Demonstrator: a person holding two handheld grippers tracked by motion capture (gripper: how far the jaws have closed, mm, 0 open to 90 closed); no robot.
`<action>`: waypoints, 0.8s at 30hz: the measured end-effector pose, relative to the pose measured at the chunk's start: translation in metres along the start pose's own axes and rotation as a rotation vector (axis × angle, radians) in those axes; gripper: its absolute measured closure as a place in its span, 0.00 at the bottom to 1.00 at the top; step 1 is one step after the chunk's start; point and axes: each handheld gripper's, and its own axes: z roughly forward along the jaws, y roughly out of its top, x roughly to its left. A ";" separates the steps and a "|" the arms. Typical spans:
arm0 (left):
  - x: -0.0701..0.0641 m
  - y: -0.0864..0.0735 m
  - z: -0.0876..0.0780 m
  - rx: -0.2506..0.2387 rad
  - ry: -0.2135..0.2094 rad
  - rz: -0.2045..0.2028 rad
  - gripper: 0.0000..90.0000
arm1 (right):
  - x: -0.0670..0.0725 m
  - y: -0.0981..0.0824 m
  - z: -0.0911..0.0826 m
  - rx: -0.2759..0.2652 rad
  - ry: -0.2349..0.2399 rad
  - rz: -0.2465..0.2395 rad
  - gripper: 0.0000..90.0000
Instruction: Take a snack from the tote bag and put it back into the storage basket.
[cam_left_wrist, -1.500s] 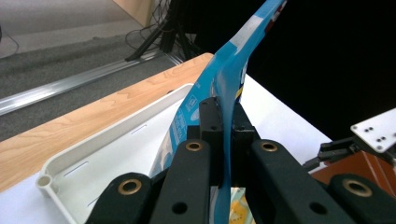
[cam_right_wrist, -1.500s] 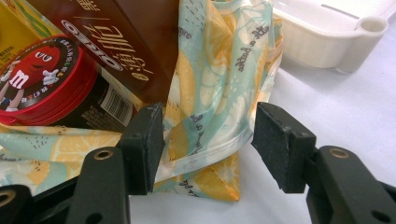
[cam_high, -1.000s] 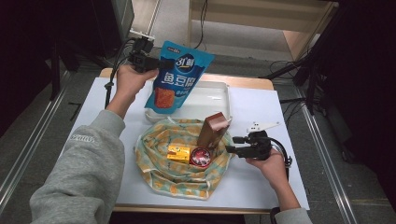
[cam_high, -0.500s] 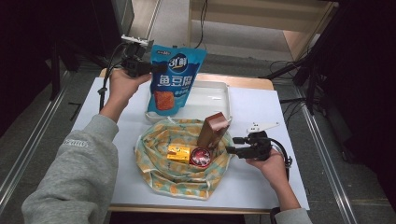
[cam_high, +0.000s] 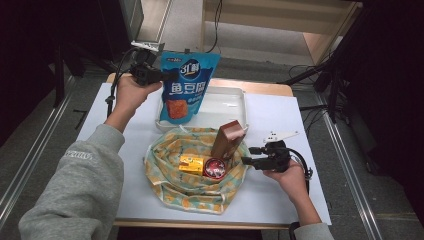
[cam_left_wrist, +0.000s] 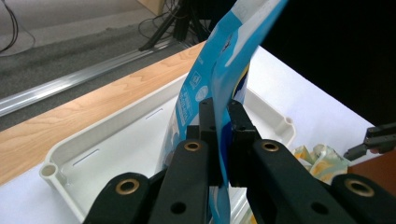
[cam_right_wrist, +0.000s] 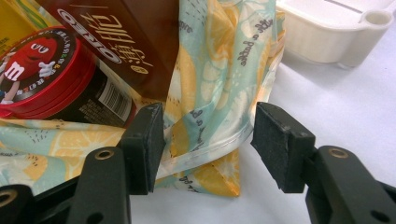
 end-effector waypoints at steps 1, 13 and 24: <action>0.001 0.000 0.001 0.002 -0.001 0.002 0.98 | 0.000 0.000 0.000 0.001 0.000 -0.003 0.49; 0.008 -0.003 0.008 0.011 -0.005 -0.029 0.98 | 0.000 0.000 0.001 0.002 0.005 0.002 0.50; -0.001 -0.008 0.017 0.057 -0.032 0.011 0.97 | 0.000 0.000 0.001 0.006 0.006 0.000 0.50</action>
